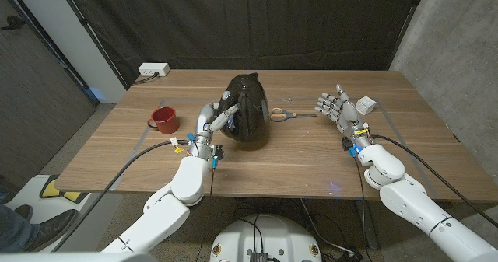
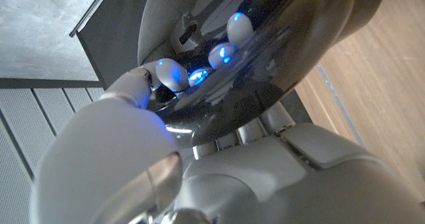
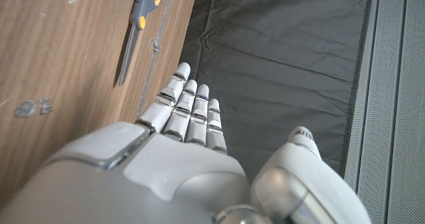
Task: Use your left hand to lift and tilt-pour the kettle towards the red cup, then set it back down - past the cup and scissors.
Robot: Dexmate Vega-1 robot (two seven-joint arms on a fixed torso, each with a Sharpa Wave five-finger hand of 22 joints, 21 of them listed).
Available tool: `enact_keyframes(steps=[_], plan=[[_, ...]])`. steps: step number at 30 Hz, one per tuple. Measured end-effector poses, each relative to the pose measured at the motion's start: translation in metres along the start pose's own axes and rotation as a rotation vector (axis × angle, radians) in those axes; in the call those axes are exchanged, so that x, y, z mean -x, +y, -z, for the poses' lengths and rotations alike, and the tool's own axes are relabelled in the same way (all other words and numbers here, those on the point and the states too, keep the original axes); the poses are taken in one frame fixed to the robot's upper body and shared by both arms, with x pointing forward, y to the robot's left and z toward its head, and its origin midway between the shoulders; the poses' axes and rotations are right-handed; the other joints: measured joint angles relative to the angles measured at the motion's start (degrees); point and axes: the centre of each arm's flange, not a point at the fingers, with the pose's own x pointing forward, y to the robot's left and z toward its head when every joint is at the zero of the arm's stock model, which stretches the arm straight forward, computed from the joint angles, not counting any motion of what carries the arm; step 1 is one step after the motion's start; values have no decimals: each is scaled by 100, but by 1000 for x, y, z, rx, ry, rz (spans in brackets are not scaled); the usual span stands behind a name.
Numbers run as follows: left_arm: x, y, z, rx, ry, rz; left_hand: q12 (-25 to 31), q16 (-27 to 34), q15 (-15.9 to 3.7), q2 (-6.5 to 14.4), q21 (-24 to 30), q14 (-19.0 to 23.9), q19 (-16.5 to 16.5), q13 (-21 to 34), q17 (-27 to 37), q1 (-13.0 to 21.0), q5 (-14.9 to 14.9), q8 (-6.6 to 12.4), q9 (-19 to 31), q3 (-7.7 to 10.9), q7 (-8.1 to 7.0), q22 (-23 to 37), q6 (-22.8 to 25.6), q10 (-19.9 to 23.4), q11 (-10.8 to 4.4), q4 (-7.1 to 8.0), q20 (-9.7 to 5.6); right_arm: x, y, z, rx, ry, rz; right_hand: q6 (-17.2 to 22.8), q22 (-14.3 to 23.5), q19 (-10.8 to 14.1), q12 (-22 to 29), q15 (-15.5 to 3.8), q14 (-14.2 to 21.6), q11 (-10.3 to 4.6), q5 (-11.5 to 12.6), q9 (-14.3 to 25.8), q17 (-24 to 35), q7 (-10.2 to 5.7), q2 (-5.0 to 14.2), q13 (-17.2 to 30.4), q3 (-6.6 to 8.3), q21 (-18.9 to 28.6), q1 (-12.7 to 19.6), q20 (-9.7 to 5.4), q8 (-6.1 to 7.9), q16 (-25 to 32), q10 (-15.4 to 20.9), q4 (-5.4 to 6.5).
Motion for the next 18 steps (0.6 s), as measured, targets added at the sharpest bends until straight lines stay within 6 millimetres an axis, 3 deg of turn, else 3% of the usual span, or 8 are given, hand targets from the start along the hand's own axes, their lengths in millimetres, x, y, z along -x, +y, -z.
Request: enact_keyframes(steps=[7, 15, 16, 18], plan=[[1, 10, -11, -13, -33, -39, 77, 177, -1, -14, 129, -1, -59, 61, -192, -206, -109, -1, -151, 318, -7, -191, 7, -39, -43, 17, 57, -3, 0, -2, 3, -6, -6, 5, 0, 0, 0, 0, 0, 0, 0, 0, 0, -6, 19, 0, 0, 0, -19, 0, 0, 0, 0, 0], [1, 13, -6, -47, -8, -70, 174, 333, -10, -32, 267, -9, -89, 68, -267, -345, -171, -4, -257, 571, -7, -322, 7, -37, -44, 3, 72, -9, 1, -2, 2, -8, -9, 5, 0, -1, 0, -24, 24, 23, 0, 0, -1, -6, 19, -1, 0, 0, -19, 0, 0, 0, 22, 0], [10, 33, -18, -57, -18, -107, 176, 378, -10, -32, 303, -9, -89, 69, -265, -345, -191, -4, -271, 595, -7, -338, 7, -37, -44, 10, 72, -11, 5, 0, 1, -3, -30, 5, 0, -1, 0, -24, 24, 31, 0, 0, -1, -6, 19, -1, 0, 0, -19, 0, 0, 0, 30, 0], [10, 34, -17, -59, -8, -112, 221, 433, -10, -60, 327, -9, -89, 79, -261, -374, -204, -5, -291, 663, -7, -369, 7, -51, -59, 17, 72, -14, 7, 1, -2, -3, -32, 5, -1, 1, 0, -24, 23, 31, 0, 0, -1, -6, 51, 0, 0, 0, 14, -2, 0, 0, 30, 0]])
